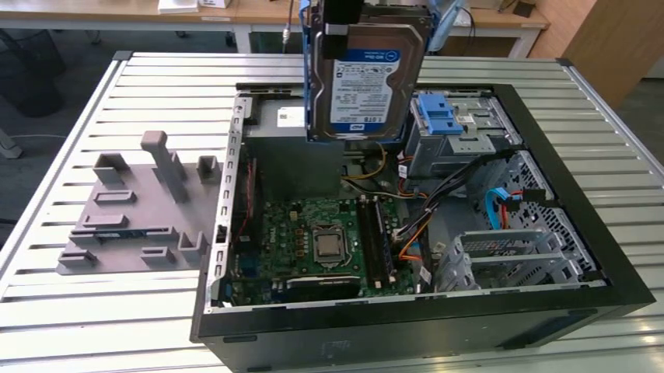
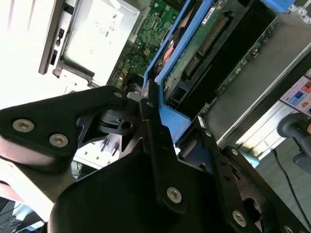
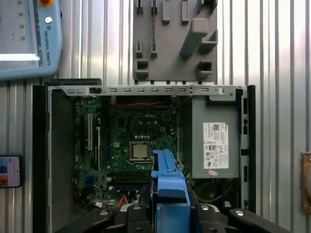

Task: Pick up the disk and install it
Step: 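Pick up the disk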

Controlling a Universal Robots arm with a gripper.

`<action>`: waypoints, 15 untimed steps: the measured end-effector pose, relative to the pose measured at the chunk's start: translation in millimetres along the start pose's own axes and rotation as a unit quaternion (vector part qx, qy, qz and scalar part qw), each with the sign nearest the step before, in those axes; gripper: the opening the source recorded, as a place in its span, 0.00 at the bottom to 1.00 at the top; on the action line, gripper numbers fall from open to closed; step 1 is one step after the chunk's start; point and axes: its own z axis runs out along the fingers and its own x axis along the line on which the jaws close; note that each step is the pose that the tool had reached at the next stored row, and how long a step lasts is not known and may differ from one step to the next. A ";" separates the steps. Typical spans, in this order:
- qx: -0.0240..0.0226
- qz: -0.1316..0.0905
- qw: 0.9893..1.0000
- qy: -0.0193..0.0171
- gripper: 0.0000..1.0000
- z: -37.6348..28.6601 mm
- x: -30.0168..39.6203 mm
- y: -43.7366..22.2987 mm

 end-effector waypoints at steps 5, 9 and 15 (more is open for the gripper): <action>0.010 0.000 1.000 0.000 0.36 1.4 1.5 -4.3; 0.009 0.000 1.000 0.000 0.36 1.4 1.5 -10.1; 0.004 0.000 1.000 0.000 0.36 1.3 1.5 -16.1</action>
